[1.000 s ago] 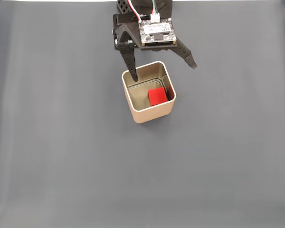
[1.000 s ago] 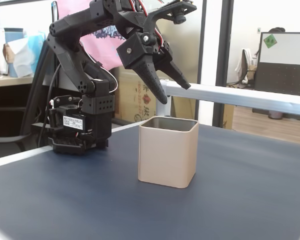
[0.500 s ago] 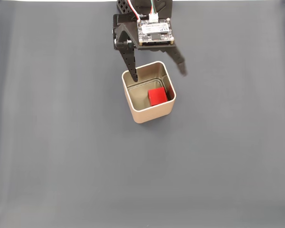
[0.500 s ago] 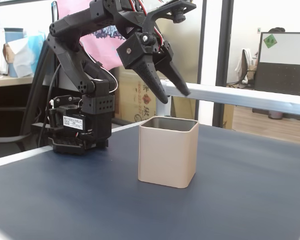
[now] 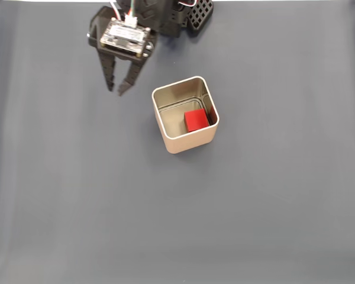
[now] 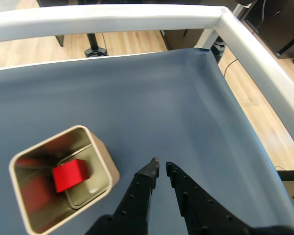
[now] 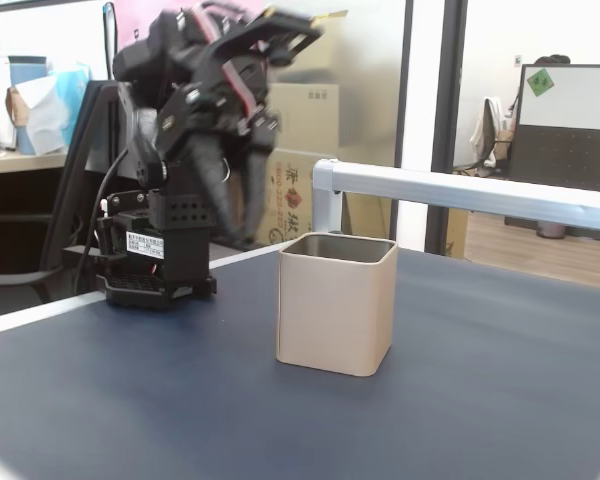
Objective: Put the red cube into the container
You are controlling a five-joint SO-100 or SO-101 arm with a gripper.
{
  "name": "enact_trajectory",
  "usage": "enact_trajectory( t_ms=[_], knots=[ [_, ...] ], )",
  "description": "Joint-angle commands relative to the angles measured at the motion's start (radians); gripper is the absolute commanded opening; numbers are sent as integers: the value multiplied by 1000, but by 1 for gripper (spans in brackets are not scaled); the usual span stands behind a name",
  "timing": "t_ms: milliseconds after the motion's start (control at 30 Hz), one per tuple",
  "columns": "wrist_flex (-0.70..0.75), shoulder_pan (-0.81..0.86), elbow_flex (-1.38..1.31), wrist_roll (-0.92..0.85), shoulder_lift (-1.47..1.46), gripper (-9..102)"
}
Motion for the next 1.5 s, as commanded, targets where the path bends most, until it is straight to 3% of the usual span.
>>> enact_trajectory(
  t_ms=[0, 133, 433, 867, 1167, 1467],
  knots=[
    [-86, 49, 170, -55, 101, 0],
    [-97, 0, 383, -38, 261, 0],
    [67, -206, 641, 141, 565, 0],
    [267, -457, 704, 341, 703, 0],
    [362, -495, 706, 324, 741, 0],
    [364, -494, 706, 313, 741, 0]
  ],
)
